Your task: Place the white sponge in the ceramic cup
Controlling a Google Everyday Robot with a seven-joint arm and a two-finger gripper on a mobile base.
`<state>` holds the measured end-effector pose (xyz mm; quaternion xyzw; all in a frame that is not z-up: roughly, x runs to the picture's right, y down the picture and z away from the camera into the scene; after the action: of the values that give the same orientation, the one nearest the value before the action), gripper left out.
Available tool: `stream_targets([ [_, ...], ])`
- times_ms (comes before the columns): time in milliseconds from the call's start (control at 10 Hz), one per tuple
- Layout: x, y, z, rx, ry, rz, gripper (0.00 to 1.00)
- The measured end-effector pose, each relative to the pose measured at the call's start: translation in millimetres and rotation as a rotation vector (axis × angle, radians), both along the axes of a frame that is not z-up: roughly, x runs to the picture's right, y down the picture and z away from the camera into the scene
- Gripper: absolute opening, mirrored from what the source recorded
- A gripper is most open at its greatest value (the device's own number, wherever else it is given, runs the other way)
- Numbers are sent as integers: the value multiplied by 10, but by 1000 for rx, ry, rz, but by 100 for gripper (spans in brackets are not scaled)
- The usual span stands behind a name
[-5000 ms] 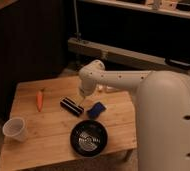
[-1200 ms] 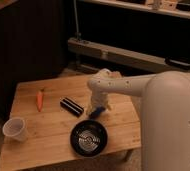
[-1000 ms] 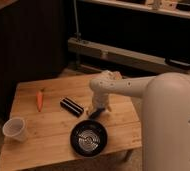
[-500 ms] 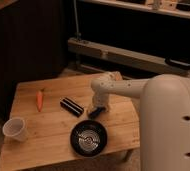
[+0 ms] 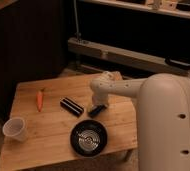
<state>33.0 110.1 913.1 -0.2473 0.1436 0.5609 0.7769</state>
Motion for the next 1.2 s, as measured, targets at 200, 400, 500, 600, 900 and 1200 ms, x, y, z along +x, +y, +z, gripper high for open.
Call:
stream_targets([
  [200, 2, -5, 28, 18, -24, -23, 77],
  [400, -7, -13, 51, 37, -64, -44, 77],
  [500, -12, -22, 56, 49, -84, -52, 77],
  [600, -22, -30, 56, 60, -106, -60, 77],
  [900, -40, -50, 31, 64, -139, -69, 77],
  [1200, -43, -68, 22, 58, -152, -74, 77],
])
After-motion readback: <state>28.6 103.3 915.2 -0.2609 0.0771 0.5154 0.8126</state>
